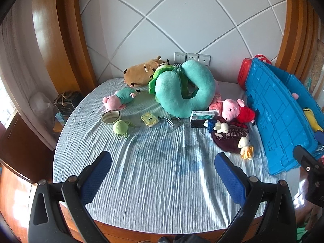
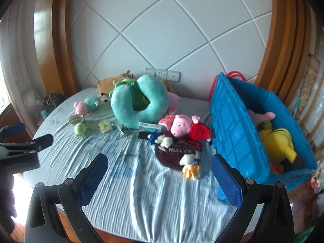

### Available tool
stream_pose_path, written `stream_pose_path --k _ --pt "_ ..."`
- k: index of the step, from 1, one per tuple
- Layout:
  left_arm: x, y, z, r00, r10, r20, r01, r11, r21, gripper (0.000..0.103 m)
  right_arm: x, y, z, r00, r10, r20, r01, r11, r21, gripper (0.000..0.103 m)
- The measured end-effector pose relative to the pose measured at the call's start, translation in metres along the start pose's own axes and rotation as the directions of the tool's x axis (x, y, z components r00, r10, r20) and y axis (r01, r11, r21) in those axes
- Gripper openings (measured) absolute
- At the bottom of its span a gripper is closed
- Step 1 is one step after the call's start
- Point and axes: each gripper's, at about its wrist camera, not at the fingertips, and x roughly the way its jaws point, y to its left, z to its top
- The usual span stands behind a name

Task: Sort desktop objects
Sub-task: 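Reach the right tool to the cream bear with blue bow and grasp it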

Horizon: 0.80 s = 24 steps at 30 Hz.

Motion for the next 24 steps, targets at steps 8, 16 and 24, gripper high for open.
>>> stream_pose_path --k 8,16,24 --pt "0.06 -0.003 0.024 0.998 0.054 -0.019 -0.054 0.998 -0.037 0.103 0.122 -0.014 0.014 0.995 0.066 -0.077 -0.069 0.997 -0.037 0.103" --pt "0.126 0.026 0.023 0.99 0.09 -0.112 -0.097 0.993 -0.065 0.103 0.252 -0.004 0.016 0.981 0.085 -0.172 -0.102 0.99 -0.094 0.103" --pt "0.191 0.053 0.021 0.978 0.089 -0.188 -0.093 0.996 -0.013 0.103 0.365 0.005 0.005 0.968 -0.035 -0.249 -0.009 0.985 -0.174 0.103"
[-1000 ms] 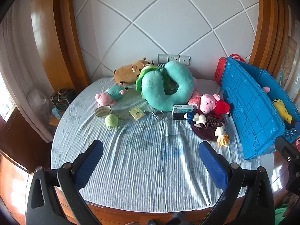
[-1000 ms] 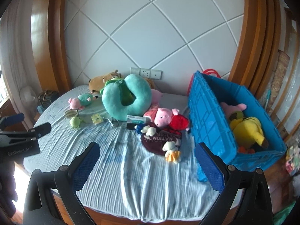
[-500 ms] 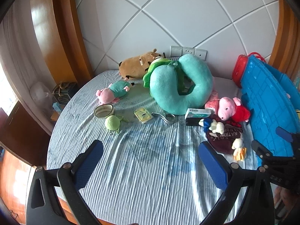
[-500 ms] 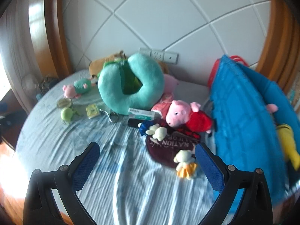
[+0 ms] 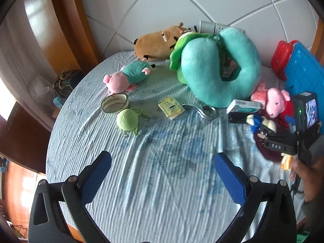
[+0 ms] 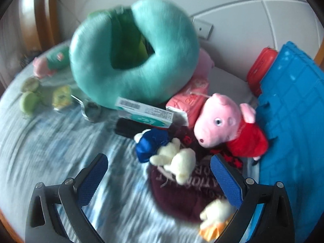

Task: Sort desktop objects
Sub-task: 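Reach the right tool to the cream bear with blue bow and grasp it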

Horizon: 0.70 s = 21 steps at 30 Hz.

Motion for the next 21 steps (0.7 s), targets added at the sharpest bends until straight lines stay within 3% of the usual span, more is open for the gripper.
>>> stream_pose_path --k 4,7,8,13,15,21 --pt "0.023 0.012 0.003 1.0 0.003 -0.031 -0.003 1.0 -0.011 0.103 0.041 0.009 0.001 0.998 -0.043 -0.049 0.039 0.996 -0.078 0.101" --pt "0.04 0.018 0.004 0.999 0.005 -0.054 -0.006 1.0 -0.017 0.103 0.063 0.013 0.0 0.993 -0.081 -0.088 0.07 0.99 -0.119 0.09" --pt "0.045 0.02 0.005 0.998 0.005 -0.06 -0.007 1.0 -0.021 0.103 0.069 0.012 0.0 0.991 -0.09 -0.102 0.077 0.99 -0.121 0.081" --pt "0.063 0.026 0.009 0.999 0.003 -0.047 -0.004 1.0 -0.019 0.103 0.084 -0.001 0.0 0.985 -0.095 -0.146 0.085 0.993 -0.08 0.072" --pt "0.072 0.029 0.011 1.0 0.001 -0.031 -0.001 1.0 -0.02 0.103 0.085 -0.008 0.002 0.985 -0.086 -0.151 0.079 0.996 -0.049 0.042" --pt "0.113 0.043 0.022 0.997 0.042 0.06 -0.041 0.999 -0.009 0.103 0.067 -0.027 0.008 0.991 -0.035 -0.131 0.041 0.998 0.046 0.031"
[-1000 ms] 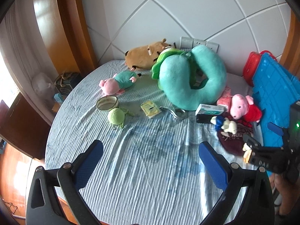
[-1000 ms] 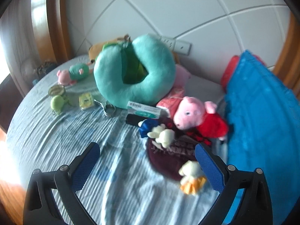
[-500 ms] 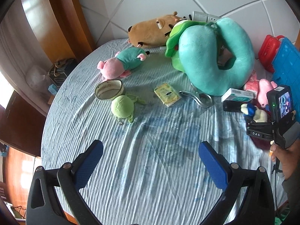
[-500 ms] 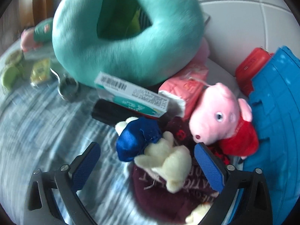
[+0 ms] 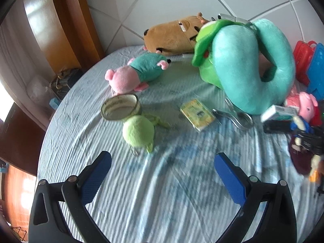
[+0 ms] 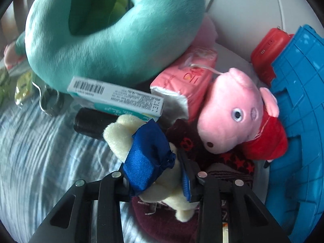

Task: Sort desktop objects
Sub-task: 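Reach the right tool to the cream bear with blue bow and grasp it, then grasp the green plush ball with the left tool while the right tool lifts the bear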

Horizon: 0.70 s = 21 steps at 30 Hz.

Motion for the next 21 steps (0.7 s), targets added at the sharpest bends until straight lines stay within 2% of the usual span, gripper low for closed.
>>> stream_pose_path --k 7,12,13,14,16,21 --pt "0.087 0.024 0.012 1.0 0.019 -0.019 -0.019 1.0 -0.02 0.103 -0.046 -0.008 -0.004 1.0 0.01 0.026 -0.011 0.999 0.04 0.031" --pt "0.129 0.039 0.01 0.998 0.008 -0.061 -0.011 0.999 -0.047 0.103 -0.068 -0.003 -0.01 0.999 0.02 0.037 -0.022 0.998 0.056 0.031" --pt "0.136 0.043 0.009 0.997 -0.003 -0.078 -0.001 0.998 -0.055 0.096 -0.07 0.0 -0.011 0.999 0.021 0.04 -0.023 0.998 0.056 0.031" --pt "0.14 0.046 0.008 0.996 -0.004 -0.087 -0.001 0.998 -0.058 0.082 -0.071 0.004 -0.012 0.999 0.022 0.042 -0.024 0.998 0.056 0.032" --pt "0.143 0.049 0.008 0.995 -0.014 -0.095 0.008 0.998 -0.063 0.064 -0.074 0.01 -0.014 0.999 0.023 0.047 -0.026 0.998 0.059 0.032" --pt "0.14 0.048 0.005 0.996 0.001 -0.092 -0.003 1.0 -0.029 0.062 -0.085 0.019 -0.016 0.998 0.026 0.055 -0.03 0.997 0.075 0.032"
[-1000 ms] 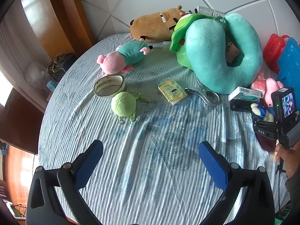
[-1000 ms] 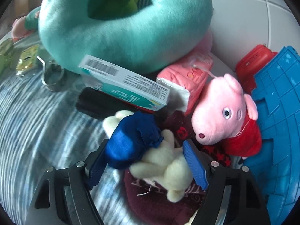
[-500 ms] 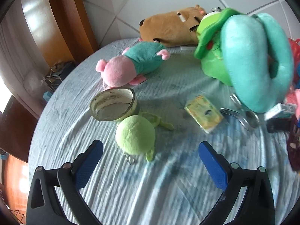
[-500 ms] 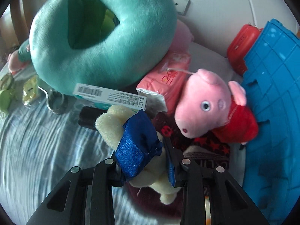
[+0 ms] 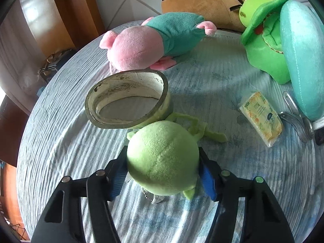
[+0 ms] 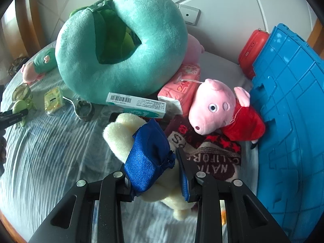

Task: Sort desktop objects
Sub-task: 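Grasp the green plush ball with the left tool while the right tool lifts the bear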

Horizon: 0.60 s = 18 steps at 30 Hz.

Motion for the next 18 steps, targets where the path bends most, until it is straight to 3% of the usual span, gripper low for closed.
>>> stream_pose_path --k 10,18 --pt "-0.077 -0.004 0.003 0.997 -0.041 0.063 0.038 0.998 0.046 0.057 -0.05 -0.002 -0.003 0.999 0.004 0.052 -0.006 0.999 0.036 0.032" --pt "-0.186 -0.059 -0.002 0.984 -0.14 0.106 0.125 0.982 0.14 0.056 -0.131 -0.032 -0.017 0.994 -0.054 0.091 0.042 0.991 0.126 0.032"
